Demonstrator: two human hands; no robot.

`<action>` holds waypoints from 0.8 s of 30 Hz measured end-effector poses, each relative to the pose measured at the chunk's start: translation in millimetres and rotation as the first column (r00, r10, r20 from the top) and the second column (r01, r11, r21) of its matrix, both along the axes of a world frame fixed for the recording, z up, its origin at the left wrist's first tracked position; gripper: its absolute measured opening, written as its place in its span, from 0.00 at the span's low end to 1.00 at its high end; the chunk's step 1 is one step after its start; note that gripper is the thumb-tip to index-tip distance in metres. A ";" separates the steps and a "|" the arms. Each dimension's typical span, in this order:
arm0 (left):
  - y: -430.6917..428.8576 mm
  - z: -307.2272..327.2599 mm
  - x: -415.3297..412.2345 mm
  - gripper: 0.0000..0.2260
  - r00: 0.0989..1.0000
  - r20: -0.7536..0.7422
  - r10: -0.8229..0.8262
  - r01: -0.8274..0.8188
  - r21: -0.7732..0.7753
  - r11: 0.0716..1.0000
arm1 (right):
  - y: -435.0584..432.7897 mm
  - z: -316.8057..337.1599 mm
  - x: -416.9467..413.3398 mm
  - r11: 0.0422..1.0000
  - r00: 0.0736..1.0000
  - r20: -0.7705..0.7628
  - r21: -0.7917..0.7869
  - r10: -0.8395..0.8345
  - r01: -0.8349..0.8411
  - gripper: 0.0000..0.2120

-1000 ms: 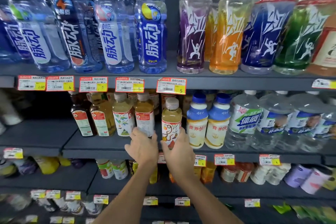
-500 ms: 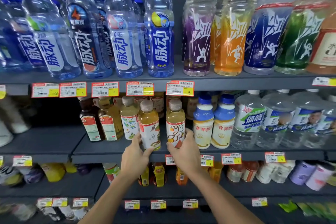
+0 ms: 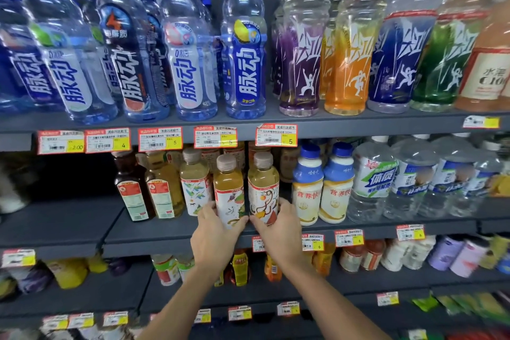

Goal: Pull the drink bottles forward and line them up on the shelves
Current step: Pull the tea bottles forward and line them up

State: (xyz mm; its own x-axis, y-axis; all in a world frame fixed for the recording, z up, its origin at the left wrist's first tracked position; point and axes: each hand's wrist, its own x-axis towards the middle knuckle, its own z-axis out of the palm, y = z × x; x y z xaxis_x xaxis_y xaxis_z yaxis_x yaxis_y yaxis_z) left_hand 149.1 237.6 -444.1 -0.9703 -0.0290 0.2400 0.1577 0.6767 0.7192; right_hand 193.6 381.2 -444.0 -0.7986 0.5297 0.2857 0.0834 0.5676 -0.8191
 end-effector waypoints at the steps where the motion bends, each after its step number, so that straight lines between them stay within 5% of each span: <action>1: -1.2 -0.8 -1.5 0.35 1.000 -0.010 0.002 -0.002 0.006 1.000 | -0.6 0.3 0.1 1.000 1.000 -0.004 0.015 0.005 -0.005 0.31; 7: -23.7 0.2 -10.4 0.32 0.981 0.017 -0.196 0.193 0.098 0.976 | 0.9 -3.3 6.3 0.995 0.994 -0.046 -0.013 0.096 -0.097 0.27; 11: -23.8 2.2 -5.1 0.34 0.990 -0.050 -0.131 0.130 -0.016 0.991 | 1.2 -1.2 7.5 0.990 0.990 -0.032 0.029 0.136 -0.135 0.25; 18: -16.6 1.9 -5.1 0.29 0.987 -0.025 -0.156 0.158 0.113 0.981 | -5.7 0.0 10.3 0.996 0.998 -0.027 0.073 0.058 -0.056 0.29; 24: -22.2 5.0 -4.7 0.26 0.974 -0.044 -0.221 0.217 -0.071 0.974 | -8.3 -1.8 9.6 0.984 0.997 0.076 0.177 -0.004 -0.009 0.31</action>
